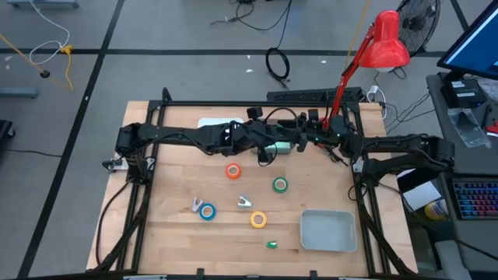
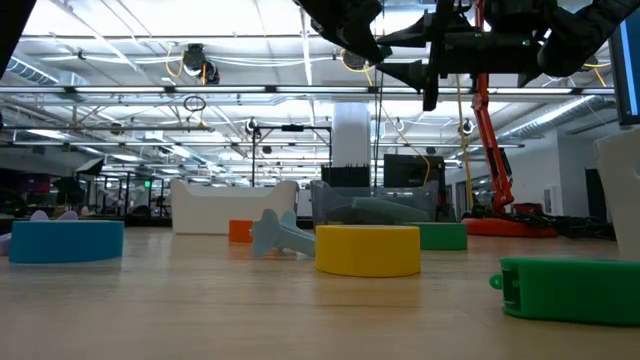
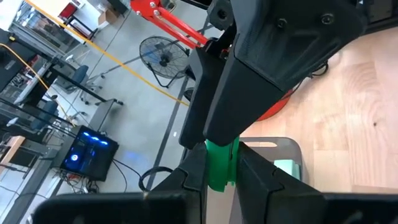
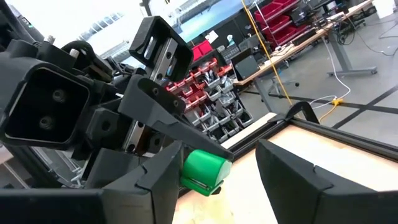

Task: Pick and place Stapler, Stapler remover, tape
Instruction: Put the green stapler into the black bin

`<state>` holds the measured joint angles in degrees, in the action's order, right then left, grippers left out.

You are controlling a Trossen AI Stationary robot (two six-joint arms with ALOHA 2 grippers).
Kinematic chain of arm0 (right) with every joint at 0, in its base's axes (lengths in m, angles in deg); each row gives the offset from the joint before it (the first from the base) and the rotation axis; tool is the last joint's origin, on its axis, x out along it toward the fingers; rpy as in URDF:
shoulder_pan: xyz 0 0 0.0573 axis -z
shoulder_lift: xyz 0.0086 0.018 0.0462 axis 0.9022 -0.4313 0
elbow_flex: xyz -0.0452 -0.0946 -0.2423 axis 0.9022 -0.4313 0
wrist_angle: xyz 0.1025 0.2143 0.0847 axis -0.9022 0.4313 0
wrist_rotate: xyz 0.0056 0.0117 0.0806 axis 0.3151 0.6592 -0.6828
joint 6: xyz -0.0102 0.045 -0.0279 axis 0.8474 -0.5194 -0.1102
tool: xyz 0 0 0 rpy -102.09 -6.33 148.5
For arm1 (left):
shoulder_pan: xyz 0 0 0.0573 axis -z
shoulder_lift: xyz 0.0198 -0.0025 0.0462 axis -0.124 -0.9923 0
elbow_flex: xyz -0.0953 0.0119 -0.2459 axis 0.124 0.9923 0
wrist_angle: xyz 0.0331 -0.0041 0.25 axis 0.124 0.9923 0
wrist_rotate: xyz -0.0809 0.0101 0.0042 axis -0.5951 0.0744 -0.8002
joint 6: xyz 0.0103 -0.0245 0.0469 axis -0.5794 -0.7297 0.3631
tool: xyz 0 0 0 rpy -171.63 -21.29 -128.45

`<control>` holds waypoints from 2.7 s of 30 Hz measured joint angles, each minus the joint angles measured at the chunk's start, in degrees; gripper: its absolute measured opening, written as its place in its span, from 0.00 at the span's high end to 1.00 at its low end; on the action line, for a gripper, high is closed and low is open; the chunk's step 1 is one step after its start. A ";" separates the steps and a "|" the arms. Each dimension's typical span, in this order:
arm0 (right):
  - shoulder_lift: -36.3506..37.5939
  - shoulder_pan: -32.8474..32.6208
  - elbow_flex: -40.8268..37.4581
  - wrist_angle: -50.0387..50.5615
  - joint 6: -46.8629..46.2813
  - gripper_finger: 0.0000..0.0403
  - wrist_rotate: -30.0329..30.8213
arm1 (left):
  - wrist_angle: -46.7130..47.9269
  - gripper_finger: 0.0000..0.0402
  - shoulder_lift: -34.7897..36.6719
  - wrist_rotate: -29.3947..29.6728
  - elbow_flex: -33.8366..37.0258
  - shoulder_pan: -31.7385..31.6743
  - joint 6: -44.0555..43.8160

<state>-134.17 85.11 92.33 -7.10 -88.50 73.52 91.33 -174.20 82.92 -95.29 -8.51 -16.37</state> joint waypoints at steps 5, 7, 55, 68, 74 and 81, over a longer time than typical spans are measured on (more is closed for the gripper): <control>0.00 0.00 0.01 0.14 -0.02 0.56 -0.01 | -0.10 0.87 -0.07 -0.03 0.00 -0.02 -0.11; 0.00 -0.01 0.02 0.14 -0.02 0.58 0.00 | -0.11 0.87 -0.07 -0.07 0.00 -0.04 -0.52; -0.22 -0.11 -0.24 1.93 -0.50 0.83 2.05 | -0.88 0.69 0.15 1.15 -0.17 -0.24 -0.07; -0.22 3.37 -0.14 5.79 1.39 0.83 2.09 | 9.90 0.68 2.05 22.62 -0.09 -0.69 -0.37; -2.64 3.85 1.93 7.13 2.67 0.83 2.03 | 32.84 0.68 5.15 3.11 -0.04 -5.00 -24.90; -9.49 2.84 10.86 17.05 8.39 0.83 1.54 | 40.08 0.68 5.27 -1.35 0.02 -7.93 -31.98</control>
<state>-143.66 87.95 103.19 9.96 -80.10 75.06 131.41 -168.93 81.57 -95.27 -16.44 -48.35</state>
